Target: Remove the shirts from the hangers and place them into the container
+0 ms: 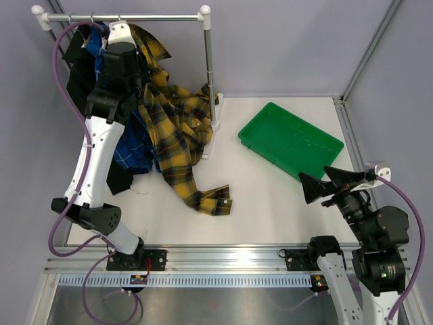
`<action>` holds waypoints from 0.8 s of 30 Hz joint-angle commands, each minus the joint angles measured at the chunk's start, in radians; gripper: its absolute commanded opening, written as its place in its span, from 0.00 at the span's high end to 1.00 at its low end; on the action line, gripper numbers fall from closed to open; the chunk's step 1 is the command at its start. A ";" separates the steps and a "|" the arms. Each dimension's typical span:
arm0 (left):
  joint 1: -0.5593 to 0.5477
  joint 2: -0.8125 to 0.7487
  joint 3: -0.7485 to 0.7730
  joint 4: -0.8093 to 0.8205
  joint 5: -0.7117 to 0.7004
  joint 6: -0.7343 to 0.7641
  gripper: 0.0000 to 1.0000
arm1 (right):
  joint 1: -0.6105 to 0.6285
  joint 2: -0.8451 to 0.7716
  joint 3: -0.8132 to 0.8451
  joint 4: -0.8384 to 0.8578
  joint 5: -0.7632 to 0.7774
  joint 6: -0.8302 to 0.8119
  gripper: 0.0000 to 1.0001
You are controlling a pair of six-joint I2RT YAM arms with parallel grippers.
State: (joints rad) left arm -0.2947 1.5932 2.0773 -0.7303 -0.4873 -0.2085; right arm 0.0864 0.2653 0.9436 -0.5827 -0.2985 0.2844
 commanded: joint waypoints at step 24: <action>0.037 -0.134 -0.095 0.371 0.099 0.144 1.00 | 0.027 -0.069 -0.043 0.058 0.010 -0.027 0.00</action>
State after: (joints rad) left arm -0.2634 1.5570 1.9797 -0.5945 -0.4213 -0.1184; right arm 0.1001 0.2096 0.9081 -0.5636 -0.2977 0.2756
